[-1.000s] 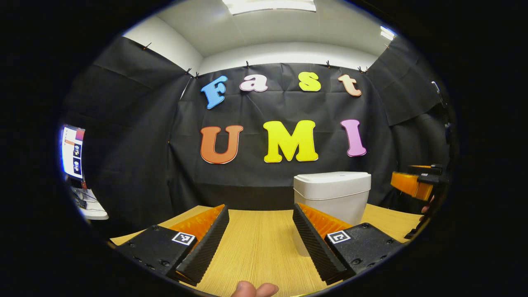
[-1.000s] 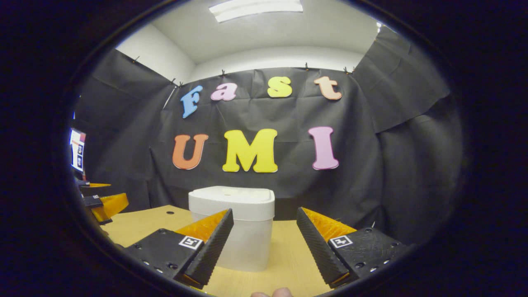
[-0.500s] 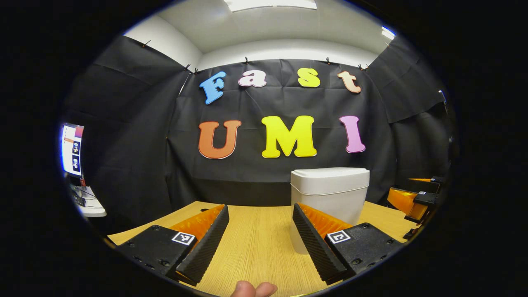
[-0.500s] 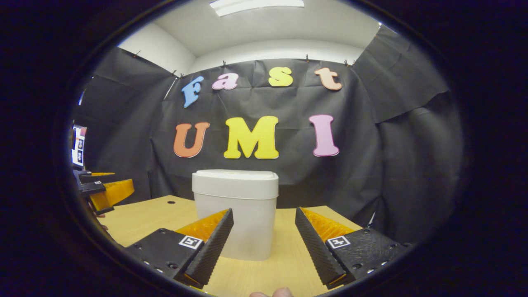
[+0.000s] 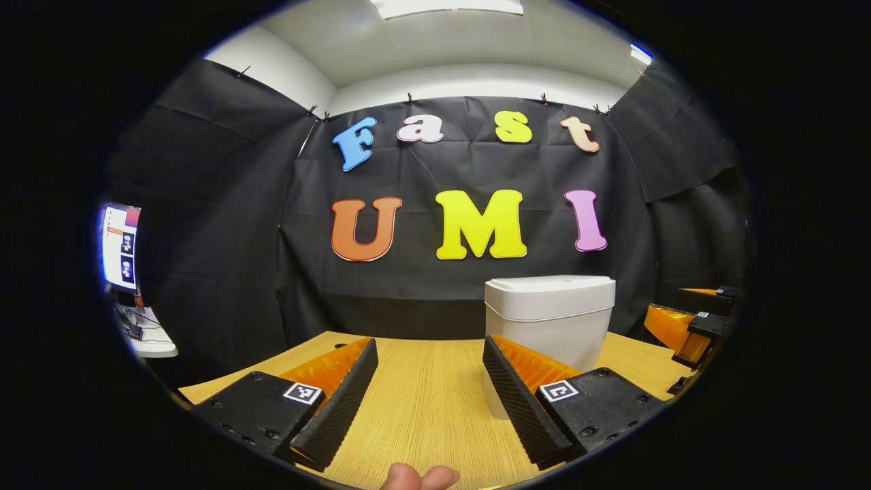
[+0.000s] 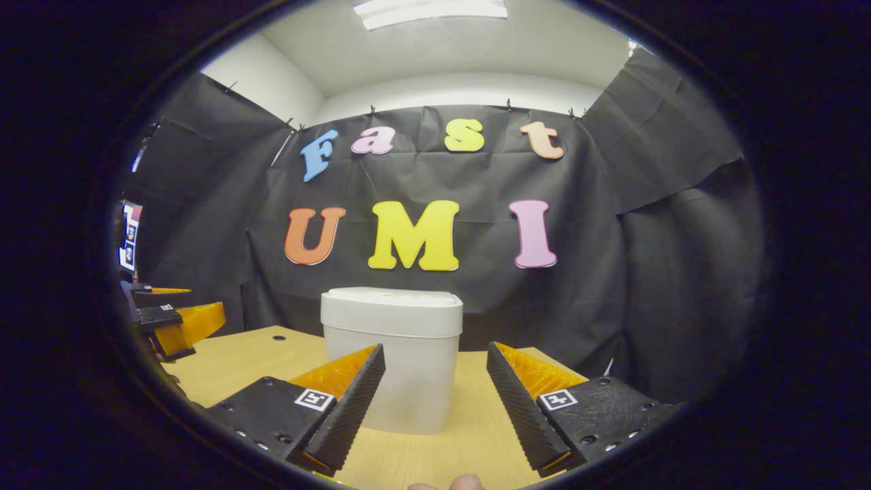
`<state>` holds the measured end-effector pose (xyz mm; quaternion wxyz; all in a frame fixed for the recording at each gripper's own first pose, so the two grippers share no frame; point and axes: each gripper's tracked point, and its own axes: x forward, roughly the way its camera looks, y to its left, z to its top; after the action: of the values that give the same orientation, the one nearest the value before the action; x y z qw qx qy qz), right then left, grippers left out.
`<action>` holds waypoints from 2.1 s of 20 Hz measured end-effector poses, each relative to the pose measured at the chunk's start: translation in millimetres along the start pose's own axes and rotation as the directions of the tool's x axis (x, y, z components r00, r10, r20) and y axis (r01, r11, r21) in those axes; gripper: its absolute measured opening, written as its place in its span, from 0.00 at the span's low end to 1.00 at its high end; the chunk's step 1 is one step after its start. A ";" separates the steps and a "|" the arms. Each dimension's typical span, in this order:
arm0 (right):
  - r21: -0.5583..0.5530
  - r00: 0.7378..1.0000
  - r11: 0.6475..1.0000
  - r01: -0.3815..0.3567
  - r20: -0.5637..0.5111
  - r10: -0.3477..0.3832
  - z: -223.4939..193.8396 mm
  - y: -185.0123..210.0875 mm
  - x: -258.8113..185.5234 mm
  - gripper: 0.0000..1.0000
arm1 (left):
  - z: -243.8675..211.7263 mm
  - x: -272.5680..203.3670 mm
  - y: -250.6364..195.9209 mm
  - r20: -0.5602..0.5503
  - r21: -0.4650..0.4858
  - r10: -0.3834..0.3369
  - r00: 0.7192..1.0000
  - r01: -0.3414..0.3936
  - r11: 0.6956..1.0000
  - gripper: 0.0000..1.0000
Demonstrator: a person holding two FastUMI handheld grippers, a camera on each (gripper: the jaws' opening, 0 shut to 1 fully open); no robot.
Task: Press the lid of the desktop garbage bin to open it, pick up the crumpled paper on the desktop and throw it into the bin, then pick up the pop can on the desktop and drop it into the bin, and finally close the garbage bin lid.
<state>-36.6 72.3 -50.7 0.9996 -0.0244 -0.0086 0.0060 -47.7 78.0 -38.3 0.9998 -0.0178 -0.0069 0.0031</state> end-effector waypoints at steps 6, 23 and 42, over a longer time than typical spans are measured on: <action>-0.024 1.000 1.000 -0.002 0.002 0.002 1.6 3.4 -1.2 0.93 | 0.4 0.0 -2.7 -0.003 0.001 -0.012 1.000 0.012 1.000 1.00; 0.007 1.000 1.000 0.000 -0.017 0.000 -4.1 4.1 -4.8 0.93 | 0.1 -1.0 -2.7 -0.006 0.003 -0.019 1.000 0.019 1.000 1.00; 0.018 1.000 1.000 0.009 -0.018 -0.009 -2.7 0.1 -6.5 0.93 | 2.7 -2.0 -1.7 0.004 0.005 -0.013 1.000 0.013 1.000 1.00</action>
<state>-43.0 72.2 -53.6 0.9999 -0.0153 0.0000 0.0013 -49.8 76.4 -35.5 0.9998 -0.0154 -0.0088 -0.0033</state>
